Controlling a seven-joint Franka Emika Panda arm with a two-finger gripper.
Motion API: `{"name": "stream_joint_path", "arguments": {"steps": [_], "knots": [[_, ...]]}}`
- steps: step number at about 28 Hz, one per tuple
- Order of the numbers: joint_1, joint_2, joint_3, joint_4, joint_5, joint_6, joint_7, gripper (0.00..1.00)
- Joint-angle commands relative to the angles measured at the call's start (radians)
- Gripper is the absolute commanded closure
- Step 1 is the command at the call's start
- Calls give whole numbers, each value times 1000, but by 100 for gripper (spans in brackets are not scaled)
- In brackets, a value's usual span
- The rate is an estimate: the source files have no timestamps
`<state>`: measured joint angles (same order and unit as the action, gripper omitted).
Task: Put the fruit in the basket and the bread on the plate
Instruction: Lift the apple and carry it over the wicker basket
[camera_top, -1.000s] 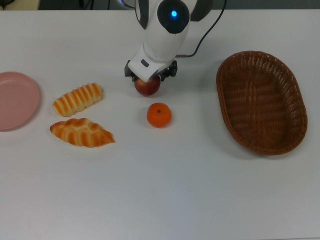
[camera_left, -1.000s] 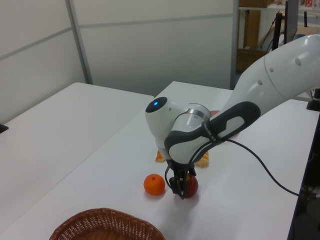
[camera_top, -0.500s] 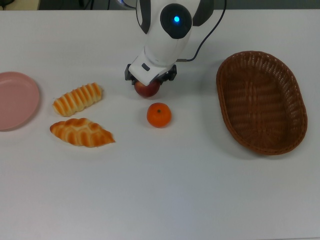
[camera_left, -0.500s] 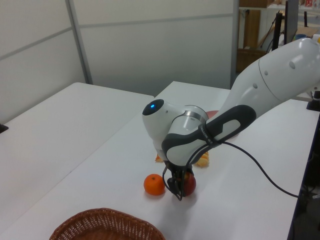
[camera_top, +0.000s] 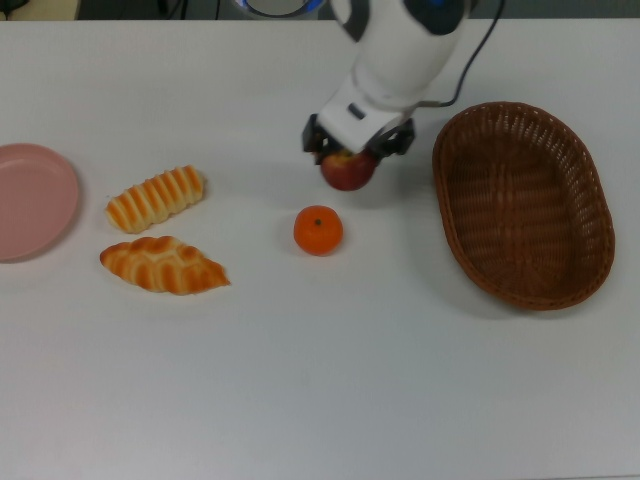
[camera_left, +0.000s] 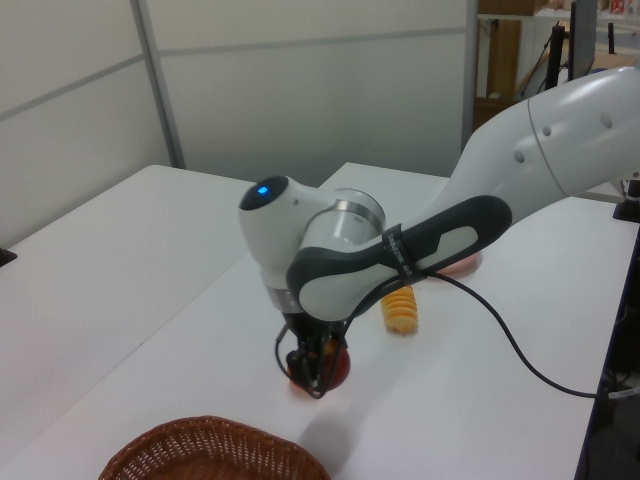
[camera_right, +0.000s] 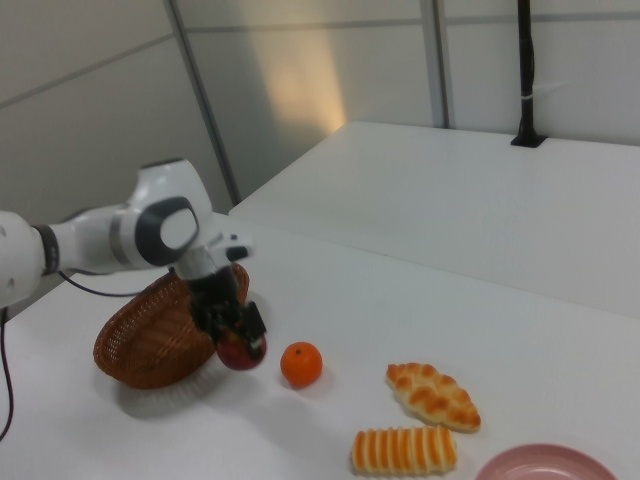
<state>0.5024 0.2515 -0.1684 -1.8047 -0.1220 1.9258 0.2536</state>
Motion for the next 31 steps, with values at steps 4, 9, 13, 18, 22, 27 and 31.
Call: {"name": "stream_joint_path", "arguments": {"steps": [4, 9, 13, 18, 22, 27, 31], "knots": [[4, -5, 115, 107, 4, -97, 128, 100], [4, -3, 240, 110, -15, -99, 237, 100], [5, 3, 309, 110, -25, -100, 289, 100], [33, 31, 346, 110, -50, -105, 352, 96], [33, 45, 346, 113, -50, -102, 358, 82], [33, 77, 346, 139, -53, -102, 368, 0], [45, 81, 346, 142, -105, -106, 417, 0]]}}
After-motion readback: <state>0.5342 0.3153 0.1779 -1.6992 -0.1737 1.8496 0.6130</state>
